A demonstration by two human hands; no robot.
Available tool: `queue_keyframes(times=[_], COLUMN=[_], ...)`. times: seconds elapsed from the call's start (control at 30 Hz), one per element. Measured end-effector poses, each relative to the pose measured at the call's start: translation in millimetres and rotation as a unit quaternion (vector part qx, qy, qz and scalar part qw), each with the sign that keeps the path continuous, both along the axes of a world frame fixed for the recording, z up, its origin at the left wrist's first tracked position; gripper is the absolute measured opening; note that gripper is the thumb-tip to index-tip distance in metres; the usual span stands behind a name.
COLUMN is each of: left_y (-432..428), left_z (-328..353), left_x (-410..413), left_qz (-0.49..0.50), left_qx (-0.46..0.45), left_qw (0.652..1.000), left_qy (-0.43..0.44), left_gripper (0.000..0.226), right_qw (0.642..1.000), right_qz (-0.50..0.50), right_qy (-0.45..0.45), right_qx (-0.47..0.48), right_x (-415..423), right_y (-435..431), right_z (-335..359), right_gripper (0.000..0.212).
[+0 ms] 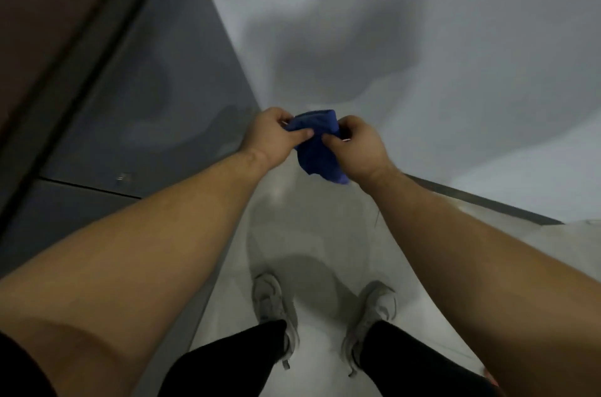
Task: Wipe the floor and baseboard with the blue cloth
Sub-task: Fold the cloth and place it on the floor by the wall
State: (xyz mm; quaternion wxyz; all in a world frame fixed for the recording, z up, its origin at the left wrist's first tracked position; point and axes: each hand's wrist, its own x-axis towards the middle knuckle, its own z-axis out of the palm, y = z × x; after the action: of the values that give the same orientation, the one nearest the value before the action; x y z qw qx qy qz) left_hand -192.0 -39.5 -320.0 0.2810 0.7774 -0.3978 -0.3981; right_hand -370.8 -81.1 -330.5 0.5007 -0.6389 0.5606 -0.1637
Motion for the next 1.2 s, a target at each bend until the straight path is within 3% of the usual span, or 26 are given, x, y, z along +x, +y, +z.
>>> queue_keyframes(times=[0.13,0.3,0.43,0.6,0.73,0.83,0.97,1.2], left_y=[5,4,1,-1,-1,2,0,-13], left_z=[-106,-237,-328,-406,-450,-469,-490,-522], left_x=[0,-7,-8,-6,-7,-7,3,23], left_qz=[-0.025,-0.044,-0.030,0.016,0.022,0.023,-0.015,-0.076], left_qx=[0.005,-0.011,-0.025,-0.025,-0.025,-0.024,-0.034,-0.010], left_qw=[0.998,0.994,0.997,0.992,0.994,0.995,0.998,0.997], left_qy=[0.049,0.102,0.067,0.126,0.103,0.094,0.047,-0.030], left_gripper=[0.007,0.029,0.017,0.009,0.004,0.010,0.009,0.010], right_qw=[0.990,0.964,0.950,0.916,0.935,0.955,0.981,0.981], right_qz=[-0.045,-0.053,-0.095,-0.163,-0.165,-0.124,-0.108,-0.149], right_qy=[-0.073,-0.173,-0.199,-0.248,-0.217,-0.172,-0.066,0.018], right_qx=[0.108,0.195,0.222,0.268,0.229,0.209,0.146,0.121], right_x=[3,2,0,1,6,7,11,-1], right_y=[5,12,14,17,20,23,23,12], right_z=[-102,-227,-312,-398,-445,-463,-487,-520], right_gripper=[0.036,0.039,0.035,0.038,0.032,0.054,0.022,0.030])
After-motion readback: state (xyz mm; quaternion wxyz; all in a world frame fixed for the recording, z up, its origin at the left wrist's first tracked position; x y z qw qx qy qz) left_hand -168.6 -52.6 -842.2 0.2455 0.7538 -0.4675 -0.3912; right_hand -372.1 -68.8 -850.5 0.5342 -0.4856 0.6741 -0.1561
